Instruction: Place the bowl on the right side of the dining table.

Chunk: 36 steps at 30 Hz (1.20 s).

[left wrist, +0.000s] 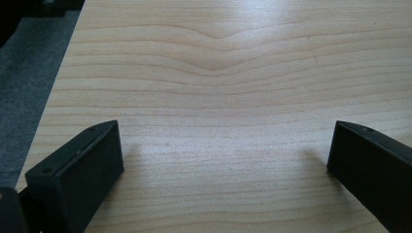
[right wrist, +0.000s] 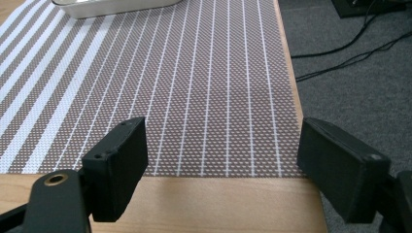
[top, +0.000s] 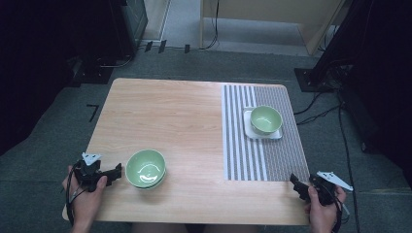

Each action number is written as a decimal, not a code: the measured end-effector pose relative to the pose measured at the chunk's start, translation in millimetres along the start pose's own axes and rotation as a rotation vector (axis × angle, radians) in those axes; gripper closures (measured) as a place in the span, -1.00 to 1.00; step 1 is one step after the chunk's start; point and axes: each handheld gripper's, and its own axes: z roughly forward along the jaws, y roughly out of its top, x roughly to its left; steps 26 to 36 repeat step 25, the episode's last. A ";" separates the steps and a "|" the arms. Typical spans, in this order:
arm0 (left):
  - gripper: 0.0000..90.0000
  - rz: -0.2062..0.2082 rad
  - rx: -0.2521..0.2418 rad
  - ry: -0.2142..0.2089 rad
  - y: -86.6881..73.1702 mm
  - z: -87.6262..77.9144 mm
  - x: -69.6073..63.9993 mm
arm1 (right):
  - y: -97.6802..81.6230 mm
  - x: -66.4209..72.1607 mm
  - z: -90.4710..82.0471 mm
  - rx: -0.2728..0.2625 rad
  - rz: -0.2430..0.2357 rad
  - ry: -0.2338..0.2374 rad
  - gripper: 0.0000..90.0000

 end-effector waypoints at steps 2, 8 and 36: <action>-1.00 0.000 0.000 0.000 0.0 0.0 0.0 | 0.2 1.2 0.8 0.005 -0.009 -0.003 -0.58; -1.00 0.000 0.000 0.000 0.0 0.0 0.0 | -0.2 11.8 4.4 0.038 -0.094 -0.050 -0.61; -1.00 0.002 0.000 -0.002 0.4 0.5 -0.5 | -1.4 19.4 6.4 0.060 -0.152 -0.085 -0.64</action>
